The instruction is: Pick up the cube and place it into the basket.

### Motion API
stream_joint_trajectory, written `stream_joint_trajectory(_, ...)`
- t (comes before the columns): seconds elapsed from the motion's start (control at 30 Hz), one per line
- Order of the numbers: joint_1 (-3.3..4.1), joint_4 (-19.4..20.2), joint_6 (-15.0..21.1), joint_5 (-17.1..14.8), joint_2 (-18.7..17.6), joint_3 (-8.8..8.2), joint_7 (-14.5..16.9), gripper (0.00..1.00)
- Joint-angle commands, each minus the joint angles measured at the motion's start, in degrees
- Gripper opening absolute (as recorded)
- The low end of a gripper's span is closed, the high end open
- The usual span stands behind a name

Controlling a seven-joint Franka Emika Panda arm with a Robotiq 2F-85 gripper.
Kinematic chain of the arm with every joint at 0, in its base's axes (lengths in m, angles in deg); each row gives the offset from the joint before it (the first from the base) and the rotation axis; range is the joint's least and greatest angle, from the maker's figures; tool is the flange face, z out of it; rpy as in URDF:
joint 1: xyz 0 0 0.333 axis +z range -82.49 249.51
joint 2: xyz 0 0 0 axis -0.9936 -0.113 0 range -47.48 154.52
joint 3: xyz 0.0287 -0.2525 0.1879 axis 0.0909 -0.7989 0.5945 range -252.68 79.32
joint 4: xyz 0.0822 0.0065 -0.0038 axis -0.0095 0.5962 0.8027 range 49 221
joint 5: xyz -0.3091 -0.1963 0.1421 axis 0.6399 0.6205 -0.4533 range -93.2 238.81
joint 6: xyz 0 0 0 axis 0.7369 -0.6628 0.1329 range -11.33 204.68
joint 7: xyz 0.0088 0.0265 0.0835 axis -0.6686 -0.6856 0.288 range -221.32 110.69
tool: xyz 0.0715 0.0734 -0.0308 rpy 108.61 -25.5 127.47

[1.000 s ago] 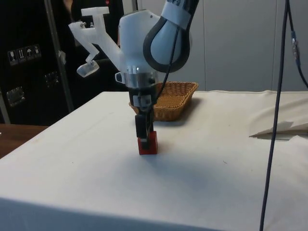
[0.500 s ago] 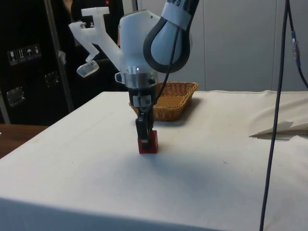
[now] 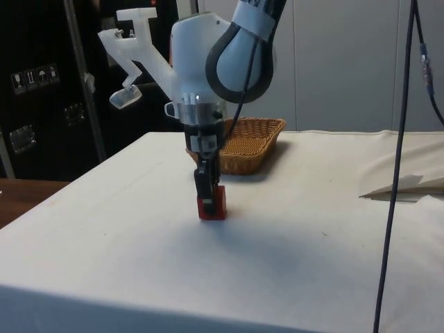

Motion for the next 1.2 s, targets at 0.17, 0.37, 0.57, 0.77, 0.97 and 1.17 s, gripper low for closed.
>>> stream_joint_trajectory(0.17,0.0,-0.06,-1.78,0.0,2.01,0.0,-0.06,0.01)
stream_joint_trajectory(0.37,-0.06,-0.63,-4.58,-0.06,4.41,-0.06,-0.34,0.01)
stream_joint_trajectory(0.57,-0.17,-1.83,-6.65,-0.06,5.61,-0.23,-0.4,0.01)
stream_joint_trajectory(0.77,-0.46,-4.3,-9.97,-0.11,6.88,-0.8,-0.4,0.01)
stream_joint_trajectory(0.97,-0.69,-5.67,-11.52,0.11,7.22,-1.55,-0.06,0.01)
stream_joint_trajectory(1.17,-0.8,-6.53,-12.61,0.4,7.73,-2.92,0.8,0.01)
